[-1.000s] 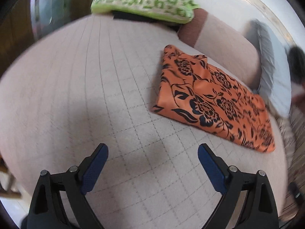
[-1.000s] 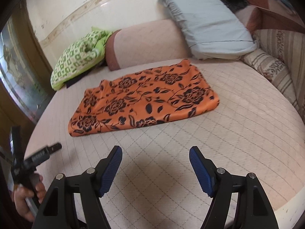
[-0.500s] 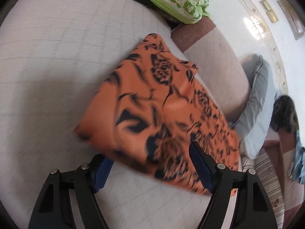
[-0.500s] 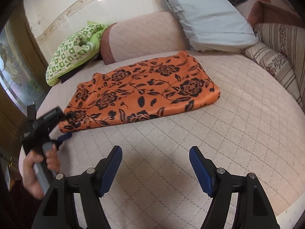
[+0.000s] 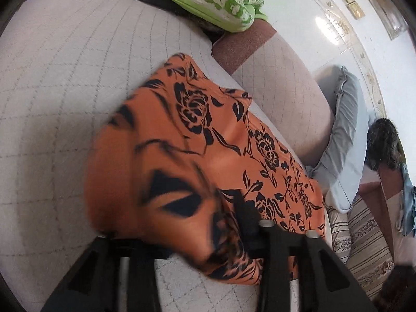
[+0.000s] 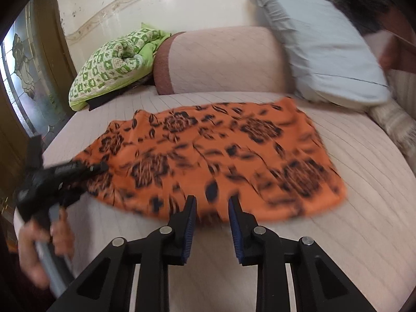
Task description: Fold small clothes
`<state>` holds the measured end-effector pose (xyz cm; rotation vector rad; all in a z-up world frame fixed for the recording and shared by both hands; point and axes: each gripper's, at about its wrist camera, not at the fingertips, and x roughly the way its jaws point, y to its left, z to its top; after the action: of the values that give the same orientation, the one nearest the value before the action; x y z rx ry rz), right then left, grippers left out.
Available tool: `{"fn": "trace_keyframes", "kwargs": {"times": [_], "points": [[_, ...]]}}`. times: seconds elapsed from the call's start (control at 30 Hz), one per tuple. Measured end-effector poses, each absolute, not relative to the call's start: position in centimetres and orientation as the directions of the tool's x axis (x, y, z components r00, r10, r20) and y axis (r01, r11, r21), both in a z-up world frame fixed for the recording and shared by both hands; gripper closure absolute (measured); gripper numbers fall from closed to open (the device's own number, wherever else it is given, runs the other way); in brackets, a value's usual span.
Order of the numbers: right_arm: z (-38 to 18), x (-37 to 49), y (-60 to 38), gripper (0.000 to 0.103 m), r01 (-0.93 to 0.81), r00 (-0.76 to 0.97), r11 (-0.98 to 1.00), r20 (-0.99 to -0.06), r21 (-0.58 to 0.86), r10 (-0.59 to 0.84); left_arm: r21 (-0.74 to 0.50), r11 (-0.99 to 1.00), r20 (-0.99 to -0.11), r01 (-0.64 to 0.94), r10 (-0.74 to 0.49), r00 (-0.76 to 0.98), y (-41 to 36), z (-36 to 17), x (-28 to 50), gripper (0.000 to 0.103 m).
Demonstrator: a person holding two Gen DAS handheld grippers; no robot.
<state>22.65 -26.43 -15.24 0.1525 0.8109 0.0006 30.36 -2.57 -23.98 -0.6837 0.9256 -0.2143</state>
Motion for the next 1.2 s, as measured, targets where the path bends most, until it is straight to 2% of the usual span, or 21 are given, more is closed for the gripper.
{"fn": "trace_keyframes", "kwargs": {"times": [0.07,0.13,0.2,0.27,0.33,0.4,0.5,0.63,0.83,0.87,0.93,0.97,1.03,1.07,1.1,1.13,1.17,1.2], "points": [[-15.8,25.5,-26.3,0.076,0.050,0.688,0.984,-0.720,0.170,0.089,-0.615,0.781,-0.674,-0.112,-0.446,0.589,-2.9,-24.5,30.8,0.057],[-16.5,27.8,-26.2,0.076,0.050,0.695,0.979,-0.711,0.196,0.107,-0.583,0.805,-0.689,-0.111,-0.418,0.592,-3.2,-25.0,31.3,0.072],[-18.2,29.9,-26.2,0.076,0.045,0.675,0.976,-0.727,0.213,0.127,-0.566,0.819,-0.691,-0.095,-0.408,0.597,-3.4,-25.1,31.6,0.077],[-22.1,32.0,-26.2,0.075,0.041,0.542,0.966,-0.818,0.256,0.193,-0.533,0.843,-0.693,-0.065,-0.392,0.605,-3.6,-24.8,31.3,0.080],[-22.5,31.4,-26.9,0.075,0.028,0.580,0.952,-0.780,0.306,0.234,-0.489,0.872,-0.692,-0.020,-0.374,0.618,-4.1,-24.0,31.0,0.082],[-21.8,31.1,-27.6,0.076,0.038,0.543,0.938,-0.795,0.345,0.270,-0.447,0.894,-0.678,0.028,-0.359,0.642,-4.8,-22.5,30.6,0.083],[-19.5,29.7,-30.9,0.076,0.112,0.571,0.871,-0.749,0.477,0.337,-0.339,0.933,-0.645,0.121,-0.324,0.692,-7.1,-18.9,29.4,0.083],[-17.3,26.7,-36.3,0.075,0.215,0.678,0.797,-0.674,0.564,0.293,-0.208,0.953,-0.629,0.220,-0.303,0.716,-11.9,-14.5,29.0,0.084],[-16.0,24.5,-44.3,0.075,0.357,0.751,0.763,-0.651,0.538,0.108,-0.068,0.920,-0.639,0.387,-0.338,0.691,-24.6,-10.7,28.6,0.084],[-15.9,24.2,-45.5,0.075,0.376,0.758,0.748,-0.646,0.548,0.092,-0.053,0.914,-0.659,0.403,-0.335,0.674,-26.8,-10.9,28.8,0.082],[-15.7,23.4,-48.5,0.075,0.411,0.776,0.705,-0.628,0.578,0.062,-0.063,0.898,-0.713,0.435,-0.346,0.610,-32.2,-12.2,29.6,0.065],[-15.5,23.0,-49.7,0.075,0.423,0.784,0.688,-0.619,0.590,0.049,-0.115,0.875,-0.734,0.471,-0.394,0.553,-34.2,-12.9,30.1,0.048],[-15.1,22.2,-51.9,0.075,0.446,0.798,0.660,-0.603,0.604,0.013,-0.172,0.853,-0.753,0.493,-0.436,0.492,-35.7,-13.3,30.0,0.047],[-14.9,21.9,-52.7,0.075,0.455,0.800,0.656,-0.600,0.602,-0.005,-0.197,0.841,-0.740,0.504,-0.465,0.486,-35.5,-13.0,29.5,0.043],[-14.9,21.7,-53.2,0.074,0.460,0.801,0.654,-0.599,0.601,-0.013,-0.216,0.813,-0.704,0.540,-0.513,0.490,-34.6,-12.3,28.6,0.033],[-14.9,21.4,-54.0,0.072,0.459,0.803,0.649,-0.596,0.606,-0.011,-0.196,0.811,-0.686,0.551,-0.515,0.513,-33.7,-11.8,28.1,0.028],[-15.0,21.3,-54.3,0.067,0.455,0.804,0.644,-0.595,0.615,0.000,-0.145,0.832,-0.667,0.536,-0.482,0.568,-32.2,-11.2,27.5,0.021],[-15.1,21.4,-54.5,0.064,0.448,0.805,0.636,-0.593,0.628,0.018,-0.108,0.856,-0.652,0.506,-0.445,0.614,-30.7,-10.8,27.2,0.019]]}}
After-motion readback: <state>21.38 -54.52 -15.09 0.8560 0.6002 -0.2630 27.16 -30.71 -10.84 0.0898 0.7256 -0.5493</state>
